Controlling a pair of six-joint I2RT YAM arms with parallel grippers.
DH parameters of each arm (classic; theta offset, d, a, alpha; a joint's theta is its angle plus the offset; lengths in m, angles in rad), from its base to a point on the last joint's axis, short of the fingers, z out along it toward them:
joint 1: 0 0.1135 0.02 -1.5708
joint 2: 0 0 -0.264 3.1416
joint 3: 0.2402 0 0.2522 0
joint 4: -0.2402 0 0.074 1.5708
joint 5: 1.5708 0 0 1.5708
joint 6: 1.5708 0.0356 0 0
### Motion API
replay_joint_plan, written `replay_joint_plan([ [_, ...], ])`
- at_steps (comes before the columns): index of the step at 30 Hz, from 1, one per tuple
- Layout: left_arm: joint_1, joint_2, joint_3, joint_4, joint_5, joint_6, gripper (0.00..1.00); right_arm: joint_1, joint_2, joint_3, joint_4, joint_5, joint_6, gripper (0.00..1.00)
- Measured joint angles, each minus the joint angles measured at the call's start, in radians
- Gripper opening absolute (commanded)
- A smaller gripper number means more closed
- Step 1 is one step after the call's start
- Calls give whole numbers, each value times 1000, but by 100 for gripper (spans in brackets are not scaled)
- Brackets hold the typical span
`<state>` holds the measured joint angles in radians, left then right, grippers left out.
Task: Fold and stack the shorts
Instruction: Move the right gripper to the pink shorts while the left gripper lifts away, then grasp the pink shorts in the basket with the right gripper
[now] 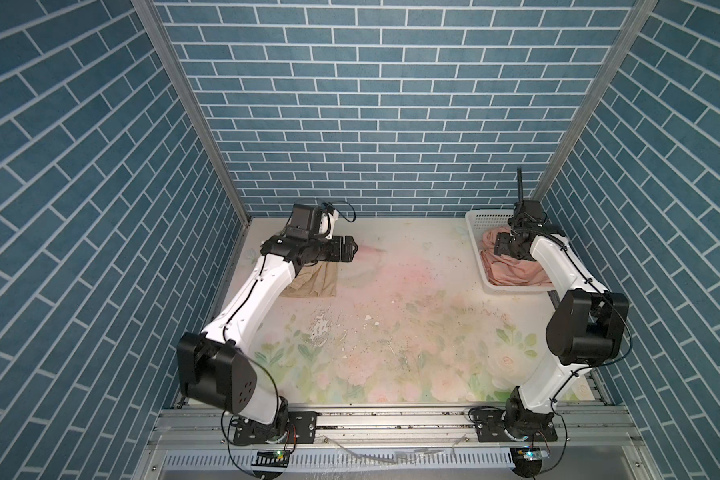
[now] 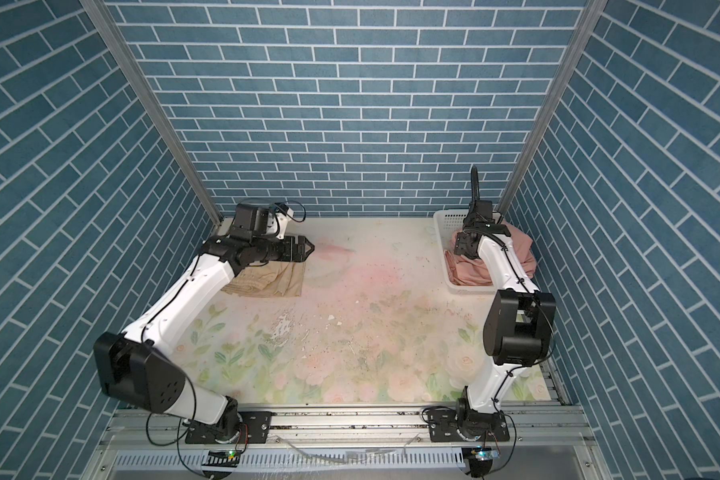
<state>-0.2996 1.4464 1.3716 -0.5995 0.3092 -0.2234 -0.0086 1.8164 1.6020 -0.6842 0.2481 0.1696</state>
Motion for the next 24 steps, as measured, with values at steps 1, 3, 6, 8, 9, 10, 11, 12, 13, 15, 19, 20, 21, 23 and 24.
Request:
replay_joint_plan([
  [1, 0, -32, -30, -7, 6, -4, 100, -2, 21, 26, -12, 13, -13, 77],
  [3, -1, -97, -94, -18, 11, -12, 100, -7, 69, 83, -34, 39, -38, 78],
  [6, -1, -180, -172, -34, 1, -9, 100, -10, 116, 108, -45, 71, -66, 78],
  [8, -1, -228, -212, -36, -15, -3, 100, -11, 140, 108, -50, 90, -77, 78],
  [9, -1, -254, -234, -36, -25, 0, 100, -12, 154, 107, -50, 100, -85, 78],
  [10, -1, -272, -250, -36, -33, 5, 100, -12, 167, 106, -49, 106, -91, 77],
  [11, -1, -294, -269, -35, -41, 11, 100, -12, 180, 104, -48, 111, -97, 77],
  [12, -1, -312, -286, -34, -48, 16, 100, -12, 193, 100, -45, 115, -100, 77],
  [13, 0, -328, -303, -32, -55, 20, 100, -13, 204, 94, -40, 117, -101, 77],
  [15, 0, -354, -338, -31, -68, 28, 100, -17, 232, 85, -33, 119, -108, 76],
  [19, 0, -382, -394, -34, -105, 32, 100, -20, 283, 83, -6, 119, -126, 64],
  [20, 0, -383, -396, -38, -110, 32, 100, -21, 288, 78, 5, 119, -127, 57],
  [21, 0, -383, -396, -40, -117, 33, 100, -21, 289, 71, 15, 119, -132, 49],
  [23, 0, -391, -396, -41, -133, 35, 100, -23, 288, 66, 31, 116, -137, 29],
  [24, 0, -397, -396, -43, -142, 38, 100, -24, 285, 61, 46, 113, -138, 19],
])
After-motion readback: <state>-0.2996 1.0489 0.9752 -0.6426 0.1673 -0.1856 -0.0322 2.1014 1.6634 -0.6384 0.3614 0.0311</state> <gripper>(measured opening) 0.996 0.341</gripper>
